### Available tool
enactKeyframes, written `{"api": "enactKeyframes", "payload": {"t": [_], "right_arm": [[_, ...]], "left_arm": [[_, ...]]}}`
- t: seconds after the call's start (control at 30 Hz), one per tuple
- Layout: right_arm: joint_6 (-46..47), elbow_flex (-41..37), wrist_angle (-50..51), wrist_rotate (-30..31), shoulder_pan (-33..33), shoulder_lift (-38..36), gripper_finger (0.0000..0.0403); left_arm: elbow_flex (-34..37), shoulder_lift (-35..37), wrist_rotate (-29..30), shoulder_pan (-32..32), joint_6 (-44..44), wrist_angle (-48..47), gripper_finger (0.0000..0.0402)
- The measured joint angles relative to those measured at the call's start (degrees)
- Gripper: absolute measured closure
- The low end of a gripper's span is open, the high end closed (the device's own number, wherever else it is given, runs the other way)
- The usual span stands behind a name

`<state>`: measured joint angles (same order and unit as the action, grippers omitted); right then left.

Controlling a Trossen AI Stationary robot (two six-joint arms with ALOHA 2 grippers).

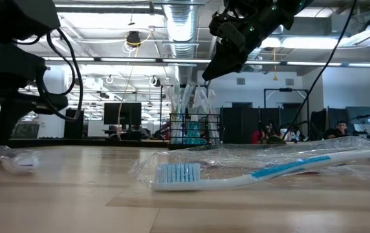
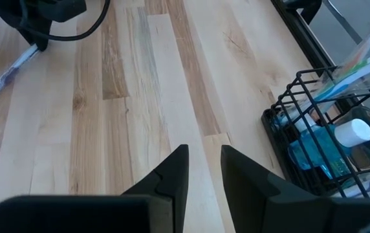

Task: Pick & Place toothbrushing station
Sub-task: Put the purple toothbrush into the mesh organizer

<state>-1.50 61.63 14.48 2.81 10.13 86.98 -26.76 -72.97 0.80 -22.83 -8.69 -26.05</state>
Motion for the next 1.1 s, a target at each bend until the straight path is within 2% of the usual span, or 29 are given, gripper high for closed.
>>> {"api": "enactKeyframes", "payload": {"t": [0.1,0.37,0.6,0.77,1.1], "right_arm": [[0.0,0.0,0.0,0.0,0.0,0.0,0.0321],[0.0,0.0,0.0,0.0,0.0,0.0,0.0321],[-0.15,0.0,-0.02,0.0,0.0,0.0,0.0321],[-0.1,0.0,-0.36,0.0,0.0,0.0,0.0321],[0.0,0.0,-0.61,0.0,0.0,0.0,0.0321]], "left_arm": [[0.03,-0.04,0.55,0.01,0.09,0.22,0.0387],[0.08,-0.1,3.81,0.02,-0.01,1.22,0.0388],[0.29,-0.17,10.32,0.07,-0.07,3.32,0.0386],[0.38,-0.33,17.3,1.13,-0.03,6.15,0.0389],[0.3,-0.26,24.51,7.62,-0.01,15.08,0.0388]]}}
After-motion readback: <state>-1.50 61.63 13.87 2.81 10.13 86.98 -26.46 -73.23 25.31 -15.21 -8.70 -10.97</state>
